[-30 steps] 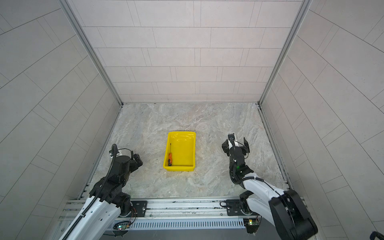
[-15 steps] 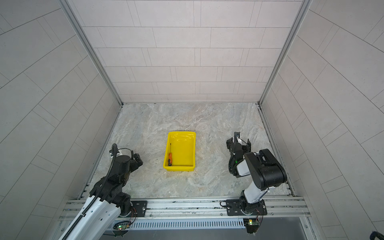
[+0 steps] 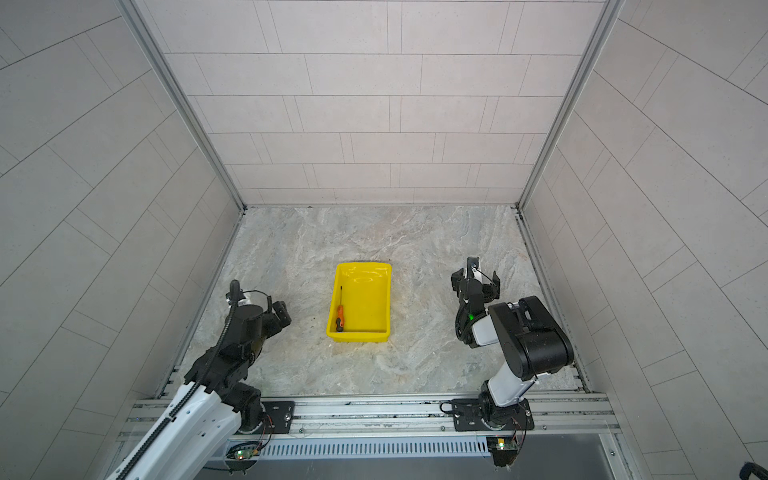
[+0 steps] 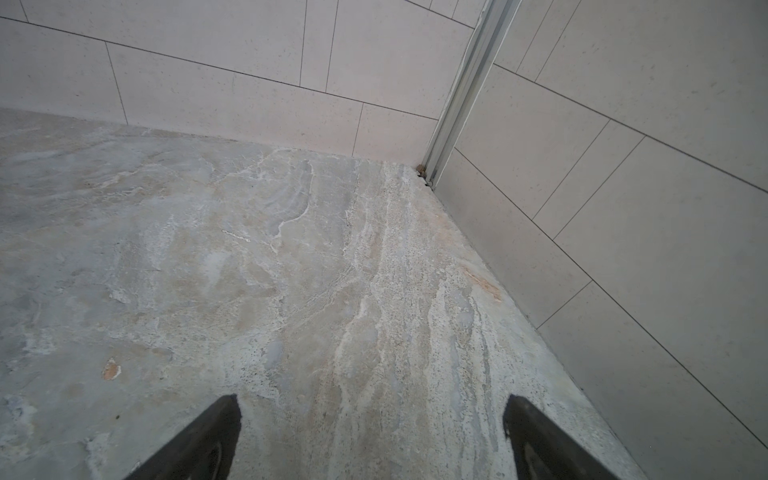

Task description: Put the screwdriver in the bin

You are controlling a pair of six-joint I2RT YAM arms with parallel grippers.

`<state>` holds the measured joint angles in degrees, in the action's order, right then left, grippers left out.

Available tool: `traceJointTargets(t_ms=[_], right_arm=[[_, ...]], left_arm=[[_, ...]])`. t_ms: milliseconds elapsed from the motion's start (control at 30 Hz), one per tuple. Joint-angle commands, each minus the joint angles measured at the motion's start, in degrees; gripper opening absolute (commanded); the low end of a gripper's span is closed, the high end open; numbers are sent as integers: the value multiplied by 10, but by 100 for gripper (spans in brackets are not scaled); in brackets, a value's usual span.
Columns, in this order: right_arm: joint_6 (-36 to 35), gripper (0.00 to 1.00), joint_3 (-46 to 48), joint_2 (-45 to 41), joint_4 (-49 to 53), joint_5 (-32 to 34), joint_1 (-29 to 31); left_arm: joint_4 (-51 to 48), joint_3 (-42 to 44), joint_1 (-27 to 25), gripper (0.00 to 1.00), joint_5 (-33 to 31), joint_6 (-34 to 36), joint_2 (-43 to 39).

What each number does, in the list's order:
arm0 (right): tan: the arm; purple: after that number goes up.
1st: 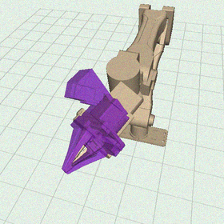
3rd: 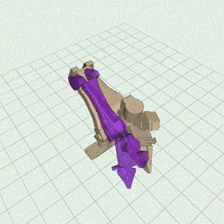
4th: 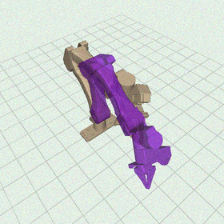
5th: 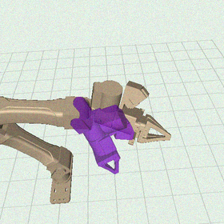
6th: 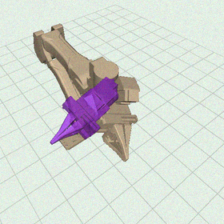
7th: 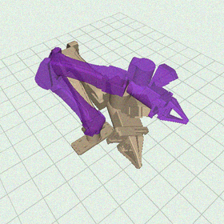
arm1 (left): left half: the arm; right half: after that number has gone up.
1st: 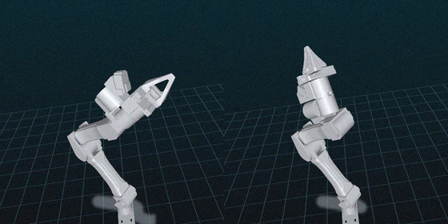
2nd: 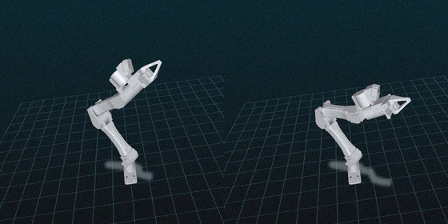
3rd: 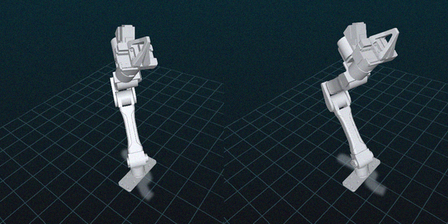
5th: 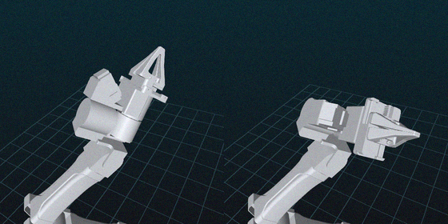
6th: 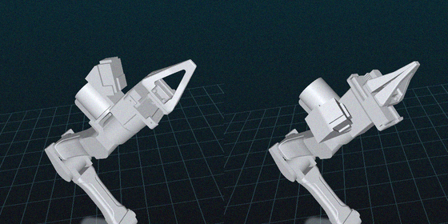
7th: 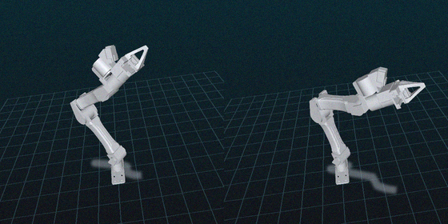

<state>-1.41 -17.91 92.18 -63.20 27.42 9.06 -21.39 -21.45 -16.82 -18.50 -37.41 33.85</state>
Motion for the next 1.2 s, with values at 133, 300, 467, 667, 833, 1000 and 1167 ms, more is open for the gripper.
traceJointTargets(t_ms=[133, 300, 467, 667, 833, 1000, 1167], right_arm=[[4, 99, -4, -7, 2, 4, 0], [3, 99, -4, -7, 2, 4, 0], [3, 99, -4, -7, 2, 4, -1], [5, 99, -5, -8, 7, 1, -1], [9, 99, -10, -10, 19, -9, -6], [2, 99, -6, -5, 7, -36, -10], [5, 99, -6, -8, 12, -43, -12]], left_arm=[[289, -55, 2, 100, -158, 247, 189], [592, 33, 8, 100, -173, 365, 330], [975, 92, 21, 100, -106, 463, 579], [843, 50, 129, 100, -37, 338, 573], [761, -6, 133, 100, 9, 357, 574], [755, -6, 132, 100, 9, 358, 571], [757, -6, 132, 100, 9, 358, 571]])
